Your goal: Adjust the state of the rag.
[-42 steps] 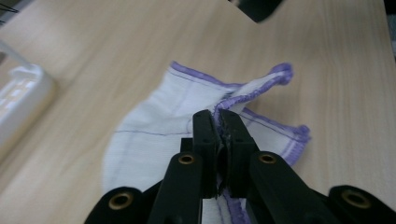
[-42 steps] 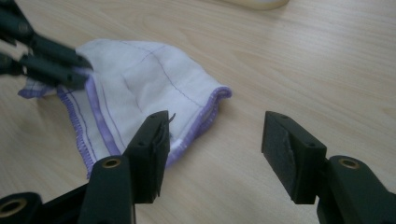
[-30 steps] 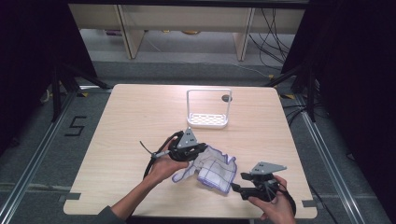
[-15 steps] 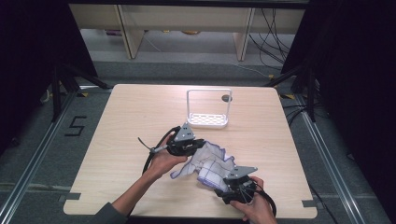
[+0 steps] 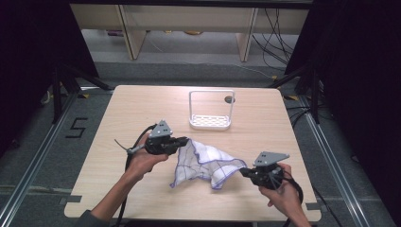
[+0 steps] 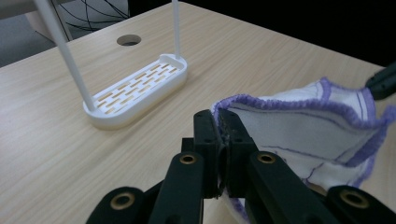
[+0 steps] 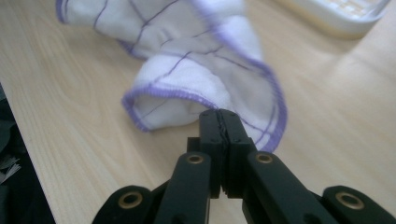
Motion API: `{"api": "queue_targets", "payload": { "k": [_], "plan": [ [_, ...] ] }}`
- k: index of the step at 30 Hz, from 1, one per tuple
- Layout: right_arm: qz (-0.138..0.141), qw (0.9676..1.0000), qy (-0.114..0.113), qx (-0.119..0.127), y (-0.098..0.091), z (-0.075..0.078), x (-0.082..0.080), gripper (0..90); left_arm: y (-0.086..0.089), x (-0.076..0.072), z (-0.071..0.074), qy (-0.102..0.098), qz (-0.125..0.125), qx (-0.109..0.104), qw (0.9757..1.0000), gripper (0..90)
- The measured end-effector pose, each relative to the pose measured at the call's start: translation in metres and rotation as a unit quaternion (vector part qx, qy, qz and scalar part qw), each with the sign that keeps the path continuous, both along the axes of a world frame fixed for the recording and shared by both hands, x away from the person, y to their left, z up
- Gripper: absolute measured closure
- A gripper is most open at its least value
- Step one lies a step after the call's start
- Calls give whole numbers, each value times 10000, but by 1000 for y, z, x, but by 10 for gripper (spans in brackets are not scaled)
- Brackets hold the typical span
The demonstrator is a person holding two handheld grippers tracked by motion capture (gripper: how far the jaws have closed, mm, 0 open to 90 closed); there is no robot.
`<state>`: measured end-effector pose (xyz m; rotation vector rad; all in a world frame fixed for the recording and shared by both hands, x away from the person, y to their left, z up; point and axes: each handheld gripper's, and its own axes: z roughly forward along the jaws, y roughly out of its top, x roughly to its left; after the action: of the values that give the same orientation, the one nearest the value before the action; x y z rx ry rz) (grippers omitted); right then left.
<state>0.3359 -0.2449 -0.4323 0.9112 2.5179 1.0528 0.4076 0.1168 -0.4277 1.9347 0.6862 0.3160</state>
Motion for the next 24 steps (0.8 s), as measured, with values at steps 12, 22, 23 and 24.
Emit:
{"api": "queue_targets", "payload": {
  "k": [12, 22, 23, 24],
  "plan": [
    [-111, 9988, 63, -478, 1, 16, 109, 895, 32, 21, -34, 382, 606, 96, 9974, 864],
    [-825, 9885, 898, -897, 26, -38, 155, 692, 42, 40, -71, 893, 974, 283, 9908, 665],
    [-845, 9892, 844, -844, 23, -37, 155, 655, 42, 40, -71, 893, 974, 283, 9908, 618],
    [-944, 9887, 854, -787, 21, -32, 152, 649, 50, 36, -64, 874, 1066, 330, 9899, 559]
  ]
}}
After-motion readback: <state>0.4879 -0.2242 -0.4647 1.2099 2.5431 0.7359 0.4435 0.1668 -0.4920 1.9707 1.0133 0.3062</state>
